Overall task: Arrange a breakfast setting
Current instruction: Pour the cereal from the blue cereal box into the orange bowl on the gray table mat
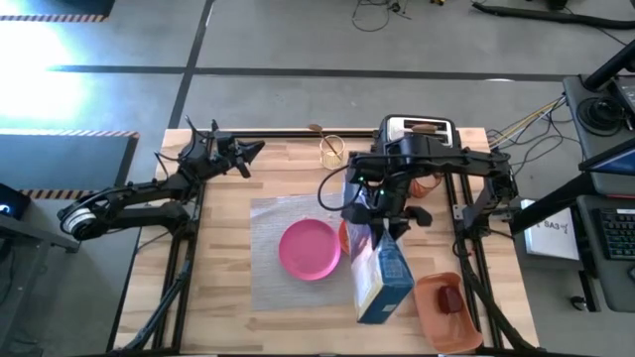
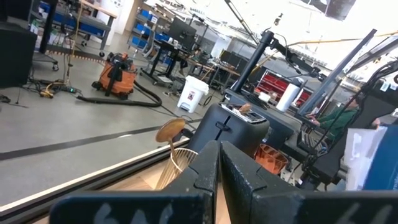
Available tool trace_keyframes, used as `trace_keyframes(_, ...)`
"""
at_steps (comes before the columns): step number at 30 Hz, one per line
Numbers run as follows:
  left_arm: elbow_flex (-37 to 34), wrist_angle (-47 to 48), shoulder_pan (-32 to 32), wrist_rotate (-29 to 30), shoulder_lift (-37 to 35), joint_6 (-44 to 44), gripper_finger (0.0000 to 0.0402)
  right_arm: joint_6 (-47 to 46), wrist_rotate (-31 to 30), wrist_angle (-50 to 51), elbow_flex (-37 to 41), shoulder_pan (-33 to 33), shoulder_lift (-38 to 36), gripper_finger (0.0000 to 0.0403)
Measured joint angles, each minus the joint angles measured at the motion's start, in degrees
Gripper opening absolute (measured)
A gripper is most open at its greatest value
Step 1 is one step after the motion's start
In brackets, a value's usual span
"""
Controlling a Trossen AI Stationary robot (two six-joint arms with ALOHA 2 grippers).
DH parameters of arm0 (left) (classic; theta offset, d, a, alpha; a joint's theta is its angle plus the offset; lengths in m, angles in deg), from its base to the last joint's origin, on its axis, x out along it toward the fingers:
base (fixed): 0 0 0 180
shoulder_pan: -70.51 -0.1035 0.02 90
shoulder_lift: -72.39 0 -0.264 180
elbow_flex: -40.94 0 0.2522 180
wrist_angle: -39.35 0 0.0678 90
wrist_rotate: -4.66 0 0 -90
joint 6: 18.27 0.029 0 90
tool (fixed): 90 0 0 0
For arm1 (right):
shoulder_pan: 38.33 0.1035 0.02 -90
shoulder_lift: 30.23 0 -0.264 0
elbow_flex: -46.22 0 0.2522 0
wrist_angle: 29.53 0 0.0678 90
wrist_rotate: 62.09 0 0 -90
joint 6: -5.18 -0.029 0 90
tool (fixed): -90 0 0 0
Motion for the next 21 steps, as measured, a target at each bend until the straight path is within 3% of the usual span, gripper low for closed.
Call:
trace_keyframes(6, -0.01, 0.02, 0.00, 0.02, 0.04, 0.00, 0.0000, 1.80, -0.76, 0.02, 0.00, 0.48, 0.00, 0.0104)
trace_keyframes(17, -0.01, 0.00, -0.01, 0.02, 0.04, -0.01, 0.0000, -6.59, -2.19, 0.18, 0.33, 3.64, -2.50, 0.0104)
trace_keyframes(21, -0.01, 0.00, -0.02, 0.04, 0.04, -0.02, 0.0000, -5.54, -3.20, 0.05, 0.45, 3.91, -2.51, 0.0104)
